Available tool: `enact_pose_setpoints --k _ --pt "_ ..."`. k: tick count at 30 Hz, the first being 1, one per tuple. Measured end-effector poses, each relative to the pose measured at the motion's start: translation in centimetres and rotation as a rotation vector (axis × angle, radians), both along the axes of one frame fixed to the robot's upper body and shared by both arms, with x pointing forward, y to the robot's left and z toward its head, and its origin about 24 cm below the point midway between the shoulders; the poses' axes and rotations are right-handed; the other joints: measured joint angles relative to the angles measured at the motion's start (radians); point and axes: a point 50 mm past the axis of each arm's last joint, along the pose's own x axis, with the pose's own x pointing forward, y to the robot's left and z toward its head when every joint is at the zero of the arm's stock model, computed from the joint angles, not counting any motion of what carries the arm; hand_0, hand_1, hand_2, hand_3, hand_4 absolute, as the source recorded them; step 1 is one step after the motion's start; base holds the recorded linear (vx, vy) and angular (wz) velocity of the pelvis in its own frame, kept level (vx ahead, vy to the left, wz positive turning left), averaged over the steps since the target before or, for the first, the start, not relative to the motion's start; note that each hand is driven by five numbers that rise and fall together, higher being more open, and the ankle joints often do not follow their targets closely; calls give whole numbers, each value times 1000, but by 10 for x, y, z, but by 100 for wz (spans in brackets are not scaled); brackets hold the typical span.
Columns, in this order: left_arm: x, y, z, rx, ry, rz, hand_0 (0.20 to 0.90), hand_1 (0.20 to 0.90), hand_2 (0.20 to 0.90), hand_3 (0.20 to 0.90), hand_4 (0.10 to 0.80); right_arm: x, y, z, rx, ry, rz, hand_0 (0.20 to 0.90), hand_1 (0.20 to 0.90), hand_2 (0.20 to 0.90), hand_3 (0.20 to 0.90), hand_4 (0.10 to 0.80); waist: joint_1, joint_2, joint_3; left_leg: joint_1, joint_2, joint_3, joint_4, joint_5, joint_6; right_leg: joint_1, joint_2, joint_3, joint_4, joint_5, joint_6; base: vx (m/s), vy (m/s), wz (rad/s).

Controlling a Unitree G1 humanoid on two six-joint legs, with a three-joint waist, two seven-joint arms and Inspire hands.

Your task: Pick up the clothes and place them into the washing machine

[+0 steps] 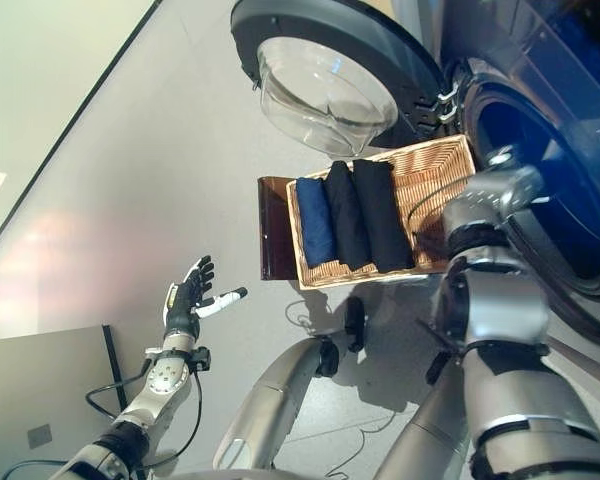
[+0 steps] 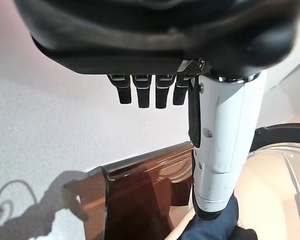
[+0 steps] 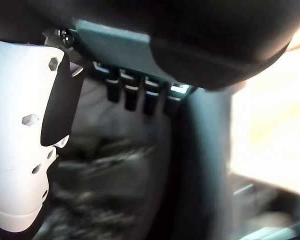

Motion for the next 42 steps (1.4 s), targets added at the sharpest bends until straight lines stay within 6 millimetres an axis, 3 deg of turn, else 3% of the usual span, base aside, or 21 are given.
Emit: enact_pose_setpoints --k 3,6,10,11,13,15,16,18,21,23,27,32,36,39,42 --pt "0 -6 -9 -4 44 2 900 900 900 900 800 -13 22 -61 26 140 70 900 900 900 900 800 -18 -4 -1 64 7 -14 -47 5 -6 83 16 -21 -58 13 5 38 -31 -5" --pt "-11 -8 -25 8 128 0 900 900 900 900 800 -38 47 -121 20 307 170 900 900 900 900 800 -58 -56 -11 173 8 -13 -116 25 -11 180 28 -28 -115 22 12 65 -46 -15" --pt "-21 -12 -42 2 216 0 900 900 900 900 800 -75 58 -174 -6 477 276 900 900 900 900 800 -86 -95 -25 292 18 -21 -205 48 -23 301 51 -52 -185 33 12 124 -92 -10" --pt "-31 -10 -52 4 274 16 900 900 900 900 800 -101 63 -201 -52 569 359 900 900 900 900 800 -90 -115 -33 366 30 -30 -259 60 -36 381 65 -74 -241 43 10 157 -82 -13" --pt "-46 -1 -65 14 343 56 900 900 900 900 800 -127 75 -226 -29 646 419 900 900 900 900 800 -121 -154 -55 420 37 -38 -312 71 -47 428 81 -86 -280 47 7 188 -99 -13" --pt "-71 14 -86 31 497 125 900 900 900 900 800 -177 77 -260 -52 798 529 900 900 900 900 800 -134 -196 -84 545 68 -41 -409 101 -78 569 123 -121 -401 86 3 175 -65 -16" --pt "-94 24 -97 35 583 175 900 900 900 900 800 -211 78 -277 -48 905 575 900 900 900 900 800 -137 -218 -130 606 81 -42 -469 113 -84 637 145 -141 -463 103 2 160 -39 -19" --pt "-119 36 -106 53 660 217 900 900 900 900 800 -247 74 -290 -47 1015 602 900 900 900 900 800 -161 -260 -202 632 91 -43 -513 120 -87 665 162 -146 -509 110 7 120 -35 -5" --pt "-136 45 -111 38 720 291 900 900 900 900 800 -270 67 -297 -92 1122 666 900 900 900 900 800 -167 -292 -227 690 99 -39 -537 130 -75 741 180 -151 -580 140 4 66 -42 -7" --pt "-141 46 -113 37 736 296 900 900 900 900 800 -272 62 -296 -141 1151 699 900 900 900 900 800 -164 -289 -240 718 98 -36 -554 127 -76 774 184 -152 -613 150 4 123 -18 -4" --pt "-159 48 -117 35 783 295 900 900 900 900 800 -276 72 -301 -295 1267 940 900 900 900 900 800 -158 -263 -292 754 98 -40 -563 121 -73 868 196 -167 -720 195 11 70 -12 4" --pt "-172 47 -120 39 817 270 900 900 900 900 800 -268 79 -301 -409 1280 1070 900 900 900 900 800 -134 -242 -334 755 100 -52 -563 124 -77 906 204 -193 -776 221 8 4 -8 10" --pt "-171 46 -119 37 815 265 900 900 900 900 800 -252 82 -297 -487 1290 1102 900 900 900 900 800 -108 -255 -322 732 102 -78 -559 130 -82 900 206 -211 -774 222 7 -148 -27 16" --pt "-154 45 -114 15 743 270 900 900 900 900 800 -228 83 -288 -559 1270 1081 900 900 900 900 800 -99 -268 -290 672 101 -105 -538 134 -86 848 204 -230 -750 222 3 -168 -15 25" --pt "-101 34 -87 -31 498 205 900 900 900 900 800 -164 80 -257 -685 1164 991 900 900 900 900 800 -75 -271 -153 560 103 -151 -485 172 -89 762 198 -274 -691 226 -9 -135 21 43"
